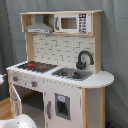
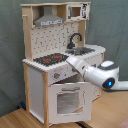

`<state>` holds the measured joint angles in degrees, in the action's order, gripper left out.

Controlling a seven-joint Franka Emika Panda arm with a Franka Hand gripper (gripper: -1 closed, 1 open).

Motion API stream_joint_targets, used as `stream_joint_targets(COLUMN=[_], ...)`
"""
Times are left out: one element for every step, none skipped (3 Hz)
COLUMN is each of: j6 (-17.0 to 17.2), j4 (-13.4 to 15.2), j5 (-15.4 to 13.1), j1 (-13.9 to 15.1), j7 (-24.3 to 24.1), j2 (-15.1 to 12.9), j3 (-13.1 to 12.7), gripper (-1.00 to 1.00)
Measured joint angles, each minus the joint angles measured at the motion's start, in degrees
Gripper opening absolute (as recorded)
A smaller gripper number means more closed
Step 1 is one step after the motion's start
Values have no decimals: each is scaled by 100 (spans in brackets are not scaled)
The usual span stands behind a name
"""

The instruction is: Play with the kitchen

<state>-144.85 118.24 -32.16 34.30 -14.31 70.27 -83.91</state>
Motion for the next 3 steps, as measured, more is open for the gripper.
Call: stream_joint_targets(j6=[37,154,386], j4=[-1,-1,0], j5=[96,181,242], j1=[-73,-168,-283], j7=[580,1108,1567], j2=[-281,-580,-876], j3=[203,358,499], gripper=[100,100,100])
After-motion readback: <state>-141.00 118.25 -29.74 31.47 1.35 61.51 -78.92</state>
